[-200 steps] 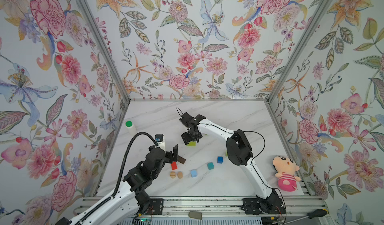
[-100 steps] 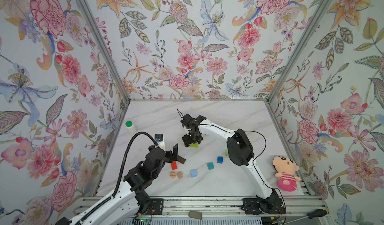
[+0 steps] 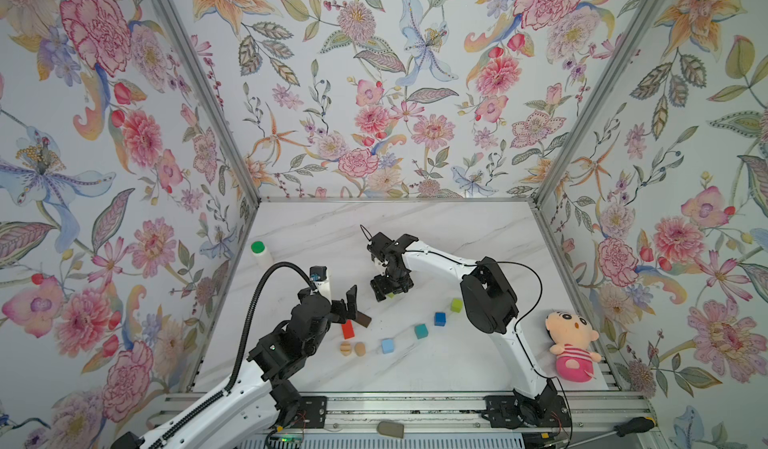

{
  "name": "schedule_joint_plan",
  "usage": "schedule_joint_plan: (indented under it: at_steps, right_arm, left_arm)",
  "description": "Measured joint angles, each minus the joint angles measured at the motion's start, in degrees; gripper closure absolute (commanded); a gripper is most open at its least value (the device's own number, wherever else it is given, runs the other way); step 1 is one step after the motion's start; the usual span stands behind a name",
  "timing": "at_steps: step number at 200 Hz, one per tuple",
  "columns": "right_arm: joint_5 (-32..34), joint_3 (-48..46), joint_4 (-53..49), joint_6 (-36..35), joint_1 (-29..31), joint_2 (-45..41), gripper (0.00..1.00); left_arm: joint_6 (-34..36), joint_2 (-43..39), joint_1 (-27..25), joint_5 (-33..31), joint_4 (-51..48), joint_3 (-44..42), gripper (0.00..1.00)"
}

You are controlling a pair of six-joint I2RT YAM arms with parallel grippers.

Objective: Build the wood block tower

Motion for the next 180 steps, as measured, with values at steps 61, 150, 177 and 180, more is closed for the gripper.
schedule_joint_plan:
  at_steps: [61, 150, 177, 180]
  right_arm:
    - [1.6, 1.9, -0.2, -0.8, 0.2, 0.0, 0.23]
    - [4.0, 4.7, -0.7, -2.4, 0.5, 2.4, 0.47]
    - [5.3, 4.7, -1.0, -2.4, 0.7, 3.3, 0.59]
    - [5.4, 4.7, -1.0, -2.4, 0.7, 3.3, 0.61]
  left_arm:
    - [0.0, -1.7, 0.0, 0.0, -0.5, 0.0, 0.01]
    - [0.0, -2.2, 0.0, 0.0, -1.6, 0.0, 0.01]
    - [0.0, -1.8, 0.0, 0.0, -1.5, 0.0, 0.01]
    - [0.0, -1.7, 0.0, 0.0, -1.5, 0.0, 0.01]
